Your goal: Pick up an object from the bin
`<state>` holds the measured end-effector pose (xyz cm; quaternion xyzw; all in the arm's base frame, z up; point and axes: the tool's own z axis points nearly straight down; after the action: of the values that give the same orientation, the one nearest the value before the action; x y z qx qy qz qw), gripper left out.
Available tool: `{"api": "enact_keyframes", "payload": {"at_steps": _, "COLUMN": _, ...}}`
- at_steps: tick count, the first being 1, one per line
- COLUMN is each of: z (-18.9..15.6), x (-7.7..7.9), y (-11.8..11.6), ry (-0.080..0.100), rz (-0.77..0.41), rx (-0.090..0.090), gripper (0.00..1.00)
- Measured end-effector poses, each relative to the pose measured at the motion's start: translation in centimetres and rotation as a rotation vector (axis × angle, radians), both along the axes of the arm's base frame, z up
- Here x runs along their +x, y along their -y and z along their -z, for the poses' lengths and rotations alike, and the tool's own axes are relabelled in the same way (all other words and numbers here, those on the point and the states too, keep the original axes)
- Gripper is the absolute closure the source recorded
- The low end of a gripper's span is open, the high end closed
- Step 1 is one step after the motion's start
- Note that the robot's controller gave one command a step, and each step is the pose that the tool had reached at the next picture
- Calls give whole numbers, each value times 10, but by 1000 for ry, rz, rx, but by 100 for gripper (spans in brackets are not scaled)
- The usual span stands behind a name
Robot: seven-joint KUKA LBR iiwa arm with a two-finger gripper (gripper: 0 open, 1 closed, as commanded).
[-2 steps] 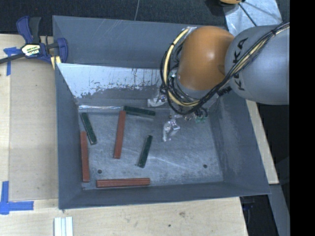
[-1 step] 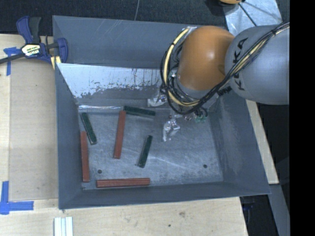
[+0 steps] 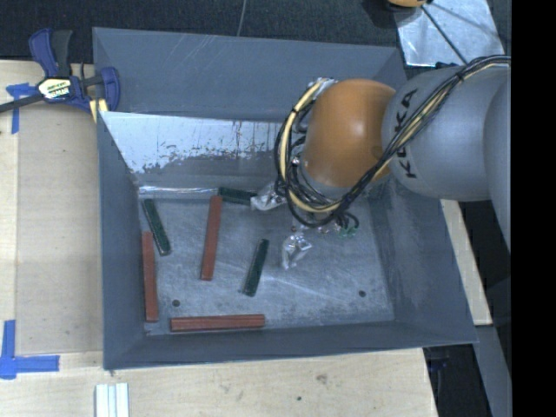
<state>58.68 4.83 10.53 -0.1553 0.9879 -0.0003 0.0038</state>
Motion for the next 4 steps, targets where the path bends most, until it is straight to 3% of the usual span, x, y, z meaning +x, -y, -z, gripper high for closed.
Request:
{"api": "enact_keyframes", "payload": {"at_steps": 1, "z": 27, "x": 16, "y": -3, "ry": 18, "rz": -353, "rx": 2, "gripper": 100}}
{"api": "enact_keyframes", "payload": {"at_steps": 2, "z": 27, "x": 16, "y": -3, "ry": 18, "rz": -353, "rx": 2, "gripper": 100}}
{"api": "enact_keyframes", "payload": {"at_steps": 3, "z": -103, "x": 29, "y": -9, "ry": -2, "rz": -360, "rx": -1, "gripper": 100}}
{"api": "enact_keyframes", "payload": {"at_steps": 4, "z": -102, "x": 29, "y": -9, "ry": -4, "rz": -359, "rx": -1, "gripper": 100}}
